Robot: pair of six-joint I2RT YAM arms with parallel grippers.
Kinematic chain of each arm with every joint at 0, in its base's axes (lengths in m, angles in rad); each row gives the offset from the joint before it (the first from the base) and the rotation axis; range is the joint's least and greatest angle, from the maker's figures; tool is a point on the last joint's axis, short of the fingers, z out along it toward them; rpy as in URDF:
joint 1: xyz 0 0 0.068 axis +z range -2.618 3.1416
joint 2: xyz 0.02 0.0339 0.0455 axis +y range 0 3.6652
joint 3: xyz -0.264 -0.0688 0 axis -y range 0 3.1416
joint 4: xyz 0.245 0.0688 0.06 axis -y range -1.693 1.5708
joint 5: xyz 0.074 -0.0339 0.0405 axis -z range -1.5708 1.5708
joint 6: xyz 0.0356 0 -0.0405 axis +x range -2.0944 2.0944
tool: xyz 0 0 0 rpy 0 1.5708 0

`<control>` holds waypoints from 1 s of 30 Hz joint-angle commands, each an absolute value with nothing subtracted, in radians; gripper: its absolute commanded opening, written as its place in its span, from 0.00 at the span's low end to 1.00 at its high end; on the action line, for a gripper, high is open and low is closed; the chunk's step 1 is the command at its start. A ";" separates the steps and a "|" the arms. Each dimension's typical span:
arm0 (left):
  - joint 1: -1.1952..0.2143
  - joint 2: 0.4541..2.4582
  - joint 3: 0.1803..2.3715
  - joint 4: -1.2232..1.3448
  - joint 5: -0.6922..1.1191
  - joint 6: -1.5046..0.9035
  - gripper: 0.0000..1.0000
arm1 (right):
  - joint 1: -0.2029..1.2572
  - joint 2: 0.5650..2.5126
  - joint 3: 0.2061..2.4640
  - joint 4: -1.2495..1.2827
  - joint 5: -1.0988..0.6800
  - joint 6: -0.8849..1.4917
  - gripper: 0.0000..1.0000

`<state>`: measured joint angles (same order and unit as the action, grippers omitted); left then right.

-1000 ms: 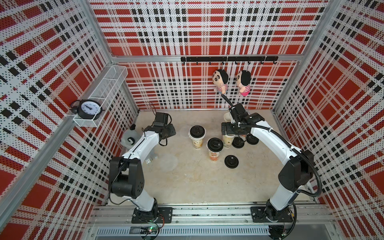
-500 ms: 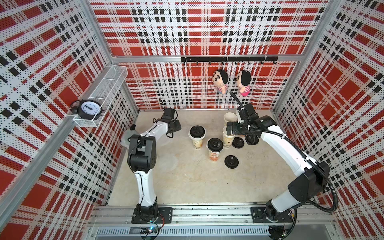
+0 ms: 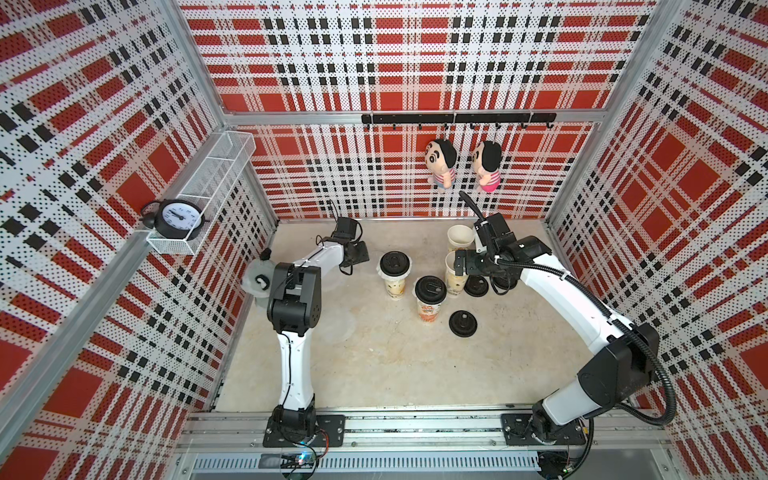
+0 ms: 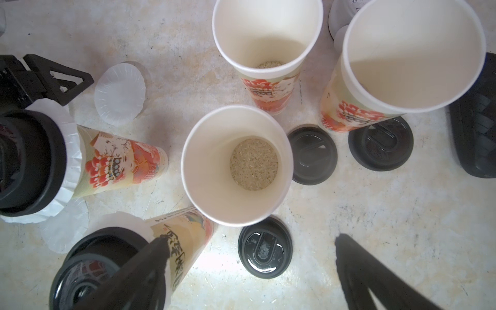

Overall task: Put the leak-proof paper on the milk tea cups
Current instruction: Pick up the leak-proof paper from the center of the board.

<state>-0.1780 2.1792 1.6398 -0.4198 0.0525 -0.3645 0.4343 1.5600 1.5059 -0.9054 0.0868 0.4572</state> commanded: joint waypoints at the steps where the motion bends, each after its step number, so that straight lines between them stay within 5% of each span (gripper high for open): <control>1: -0.190 2.212 1.654 -0.436 0.049 -0.344 0.52 | 0.423 1.520 1.493 -0.891 0.086 0.466 1.00; 30: -0.282 2.304 1.696 -0.596 -0.172 -0.356 0.27 | 0.421 1.447 1.408 -0.844 0.063 0.496 1.00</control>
